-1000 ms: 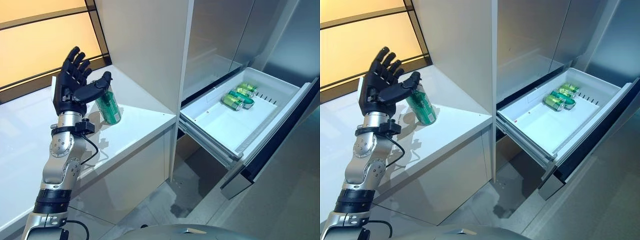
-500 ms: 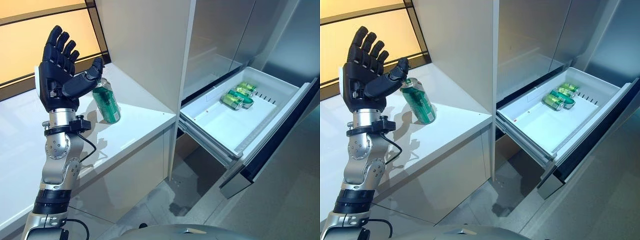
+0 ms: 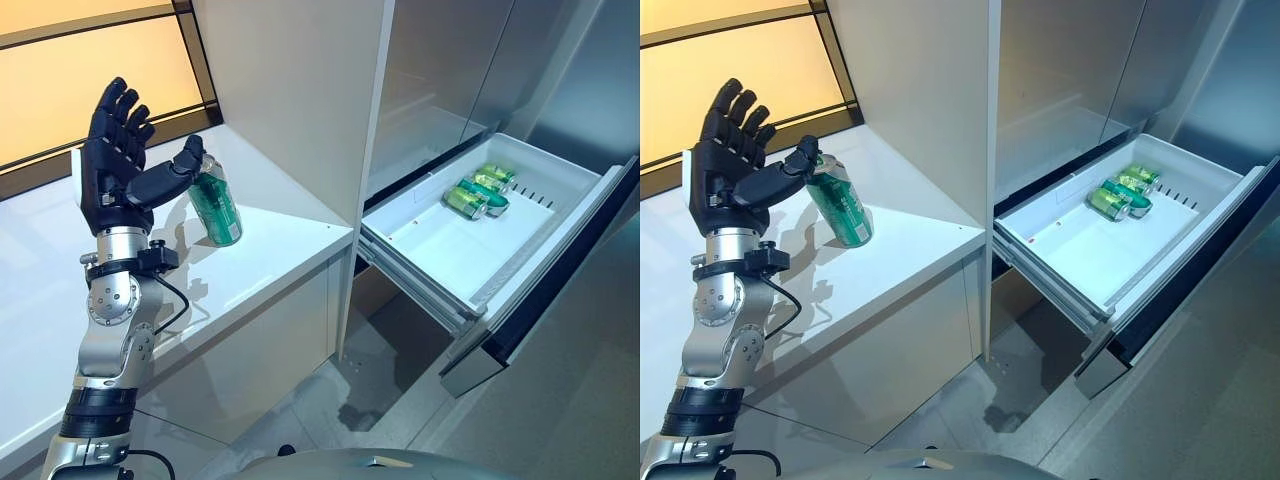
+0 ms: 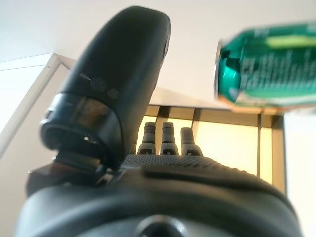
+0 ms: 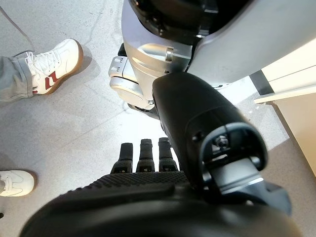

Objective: Put drinks into fridge and close the fridge

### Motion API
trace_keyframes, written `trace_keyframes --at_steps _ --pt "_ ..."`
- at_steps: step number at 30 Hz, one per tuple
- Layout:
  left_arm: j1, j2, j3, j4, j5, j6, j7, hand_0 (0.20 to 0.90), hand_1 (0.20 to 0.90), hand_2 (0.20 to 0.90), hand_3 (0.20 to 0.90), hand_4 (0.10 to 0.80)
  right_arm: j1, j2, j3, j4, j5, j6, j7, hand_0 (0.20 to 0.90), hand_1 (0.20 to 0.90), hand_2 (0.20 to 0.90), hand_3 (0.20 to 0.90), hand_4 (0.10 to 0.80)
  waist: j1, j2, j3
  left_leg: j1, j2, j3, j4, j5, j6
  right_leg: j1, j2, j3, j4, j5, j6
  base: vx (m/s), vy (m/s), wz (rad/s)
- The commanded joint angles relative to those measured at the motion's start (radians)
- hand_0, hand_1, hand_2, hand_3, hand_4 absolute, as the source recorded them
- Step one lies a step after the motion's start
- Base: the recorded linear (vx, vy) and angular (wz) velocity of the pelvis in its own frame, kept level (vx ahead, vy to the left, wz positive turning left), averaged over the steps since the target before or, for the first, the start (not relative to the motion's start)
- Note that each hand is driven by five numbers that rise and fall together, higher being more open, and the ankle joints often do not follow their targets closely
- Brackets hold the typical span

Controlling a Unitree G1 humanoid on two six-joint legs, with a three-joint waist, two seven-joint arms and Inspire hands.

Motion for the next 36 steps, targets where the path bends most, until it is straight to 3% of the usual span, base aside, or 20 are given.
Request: trace_keyframes --at_steps 1,17,36 --pt "-0.091 0.082 0.068 0.008 0.061 -0.06 -0.005 0.9 0.9 0.9 0.9 0.8 -0.049 0.027 -0.003 -0.029 0.03 -0.011 0.035 0.9 0.9 0.9 0.9 0.8 0.003 0.002 -0.016 0.03 -0.043 -0.131 0.007 -0.147 0.011 -0.018 0.026 -0.01 0.012 -0.026 0.035 0.0 0.0 0.0" --pt "-0.057 0.073 0.03 0.012 -0.006 0.105 -0.125 0.9 0.9 0.9 0.9 0.8 -0.056 0.023 -0.015 -0.04 0.028 0.005 0.035 0.9 0.9 0.9 0.9 0.8 0.008 0.008 -0.008 0.028 -0.043 -0.131 0.007 -0.143 0.012 -0.019 0.023 -0.014 0.013 -0.022 0.038 0.0 0.0 0.0" --pt "-0.046 0.057 -0.005 0.032 -0.112 0.153 -0.19 0.9 0.9 0.9 0.9 0.8 -0.065 0.017 -0.013 -0.056 0.03 0.024 0.036 0.9 0.9 0.9 0.9 0.8 0.007 0.012 -0.001 0.028 -0.043 -0.126 0.007 -0.138 0.013 -0.021 0.022 -0.017 0.013 -0.017 0.04 0.0 0.0 0.0"
